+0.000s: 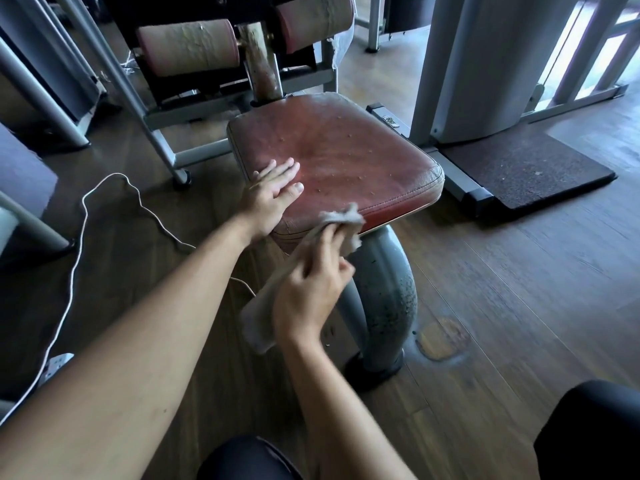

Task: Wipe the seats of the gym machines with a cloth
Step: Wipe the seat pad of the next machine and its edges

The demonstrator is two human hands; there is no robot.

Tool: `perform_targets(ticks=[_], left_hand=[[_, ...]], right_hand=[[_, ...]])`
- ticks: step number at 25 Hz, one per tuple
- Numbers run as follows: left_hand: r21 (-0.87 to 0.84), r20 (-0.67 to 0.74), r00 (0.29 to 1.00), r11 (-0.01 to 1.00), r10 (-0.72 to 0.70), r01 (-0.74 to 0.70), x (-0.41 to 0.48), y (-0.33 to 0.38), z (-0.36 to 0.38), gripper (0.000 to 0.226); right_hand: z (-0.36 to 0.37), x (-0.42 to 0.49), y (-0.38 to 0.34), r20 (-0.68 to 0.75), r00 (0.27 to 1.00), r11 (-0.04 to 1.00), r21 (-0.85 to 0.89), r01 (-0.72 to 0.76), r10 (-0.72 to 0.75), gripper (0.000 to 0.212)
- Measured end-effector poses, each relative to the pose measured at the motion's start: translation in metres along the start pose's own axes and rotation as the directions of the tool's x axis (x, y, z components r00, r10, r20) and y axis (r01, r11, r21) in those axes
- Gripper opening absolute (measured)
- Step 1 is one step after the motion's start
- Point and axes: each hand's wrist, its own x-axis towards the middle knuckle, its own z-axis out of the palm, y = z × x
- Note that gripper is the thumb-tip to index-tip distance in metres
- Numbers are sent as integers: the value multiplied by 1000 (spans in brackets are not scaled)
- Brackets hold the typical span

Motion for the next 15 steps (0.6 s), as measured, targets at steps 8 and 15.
perform_targets(ticks=[8, 15], left_hand=[[-18, -19, 1000, 1000, -5, 5, 1, -4, 2, 42], [-24, -59, 998, 1000, 16, -18, 2, -6, 5, 38]], right_hand=[[-31, 36, 23, -259, 958, 973, 224, -62, 120, 32], [-22, 36, 21, -218, 974, 984, 179, -27, 66, 13]])
